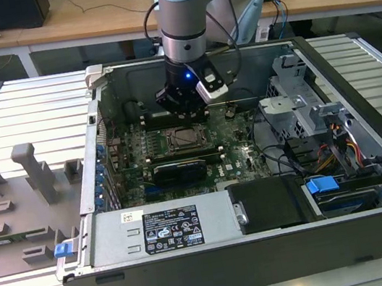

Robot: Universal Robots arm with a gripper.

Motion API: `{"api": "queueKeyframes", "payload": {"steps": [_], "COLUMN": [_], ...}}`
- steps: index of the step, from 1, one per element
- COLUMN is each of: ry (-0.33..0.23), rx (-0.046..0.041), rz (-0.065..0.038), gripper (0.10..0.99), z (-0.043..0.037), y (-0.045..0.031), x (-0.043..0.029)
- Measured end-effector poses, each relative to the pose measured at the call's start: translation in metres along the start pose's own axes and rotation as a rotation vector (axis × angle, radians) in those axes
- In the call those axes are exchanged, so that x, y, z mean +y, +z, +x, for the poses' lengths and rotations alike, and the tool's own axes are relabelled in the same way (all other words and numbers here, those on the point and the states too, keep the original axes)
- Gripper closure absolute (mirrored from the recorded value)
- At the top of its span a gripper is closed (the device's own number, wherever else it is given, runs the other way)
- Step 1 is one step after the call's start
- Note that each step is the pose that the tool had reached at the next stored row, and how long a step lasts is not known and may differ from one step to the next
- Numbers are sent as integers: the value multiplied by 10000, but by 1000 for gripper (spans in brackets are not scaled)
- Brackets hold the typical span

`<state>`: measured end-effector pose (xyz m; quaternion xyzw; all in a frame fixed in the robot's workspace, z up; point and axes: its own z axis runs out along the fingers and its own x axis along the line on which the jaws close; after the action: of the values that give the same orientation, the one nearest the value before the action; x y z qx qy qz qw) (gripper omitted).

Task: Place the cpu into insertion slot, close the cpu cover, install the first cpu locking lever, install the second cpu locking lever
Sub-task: 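Install the first cpu locking lever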

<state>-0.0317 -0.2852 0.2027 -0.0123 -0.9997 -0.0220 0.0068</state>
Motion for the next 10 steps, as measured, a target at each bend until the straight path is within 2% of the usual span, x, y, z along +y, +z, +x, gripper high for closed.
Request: {"api": "queueKeyframes", "payload": {"steps": [6, 10], "ry": [2, 0], "rx": [5, -24], "rz": [11, -17], "gripper": [980, 980], "z": [-34, -38], "y": [38, -5], "x": [16, 26]}}
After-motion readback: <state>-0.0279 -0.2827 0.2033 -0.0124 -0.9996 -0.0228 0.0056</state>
